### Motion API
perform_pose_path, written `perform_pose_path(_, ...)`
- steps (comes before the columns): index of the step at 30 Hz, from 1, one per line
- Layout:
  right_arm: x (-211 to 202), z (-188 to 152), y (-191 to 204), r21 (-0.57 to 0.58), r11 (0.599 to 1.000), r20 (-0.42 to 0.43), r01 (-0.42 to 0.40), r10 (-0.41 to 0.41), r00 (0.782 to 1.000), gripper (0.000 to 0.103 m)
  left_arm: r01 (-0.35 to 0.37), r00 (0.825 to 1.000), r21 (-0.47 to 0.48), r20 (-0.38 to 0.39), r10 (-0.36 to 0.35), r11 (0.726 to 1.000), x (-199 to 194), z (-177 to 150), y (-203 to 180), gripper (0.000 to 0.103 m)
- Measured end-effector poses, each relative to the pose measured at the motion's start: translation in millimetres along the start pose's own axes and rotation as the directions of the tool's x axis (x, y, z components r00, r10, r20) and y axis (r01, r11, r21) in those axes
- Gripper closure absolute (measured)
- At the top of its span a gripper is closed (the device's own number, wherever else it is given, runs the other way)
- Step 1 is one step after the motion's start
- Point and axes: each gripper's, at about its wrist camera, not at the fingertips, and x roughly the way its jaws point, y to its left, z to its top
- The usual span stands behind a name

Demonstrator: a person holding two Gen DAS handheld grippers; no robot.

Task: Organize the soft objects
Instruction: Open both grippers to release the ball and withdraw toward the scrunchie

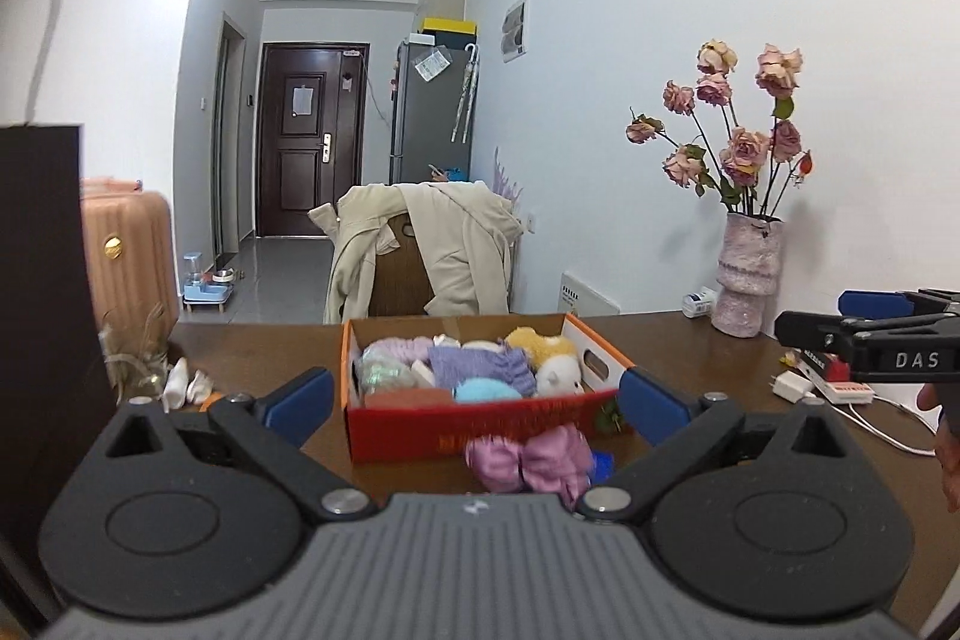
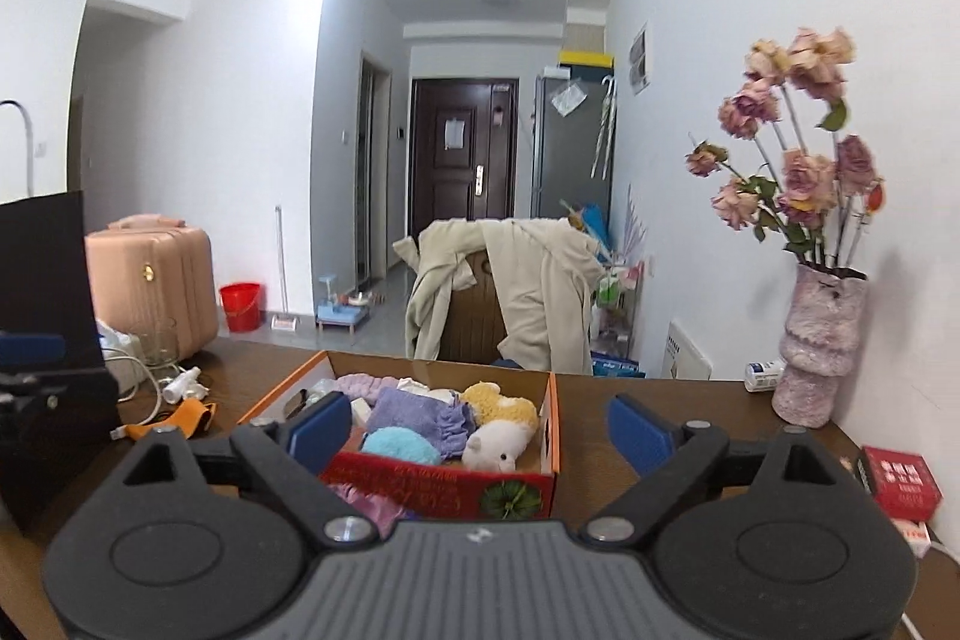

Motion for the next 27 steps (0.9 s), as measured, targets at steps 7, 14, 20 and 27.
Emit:
perform_pose_path(7,-52.0,-52.2,21.6,-0.021,1.0,0.042,0.013,-0.012,0.999,0.007,-0.028,0.999,-0.036,0.021,0.029,0.999,-49.5,-43.5,1.9,0.0)
perform_pose_path(14,-92.4,-106.0,35.5,-0.003,0.999,-0.025,-0.038,0.038,0.999,0.007,-0.032,0.999,-0.013,0.005,0.032,0.999,-70.5,-74.6,-0.9,0.0)
perform_pose_path(20,-89.1,-117.6,40.2,0.006,1.0,-0.063,-0.025,0.026,0.998,0.007,-0.048,0.999,-0.036,-0.002,0.048,0.998,-61.1,-74.5,4.5,0.0)
perform_pose_path(27,-65.1,-120.1,35.4,0.035,0.999,-0.103,-0.026,0.03,0.994,0.007,-0.049,0.997,-0.055,-0.069,0.046,0.997,-27.6,-78.8,11.2,0.0)
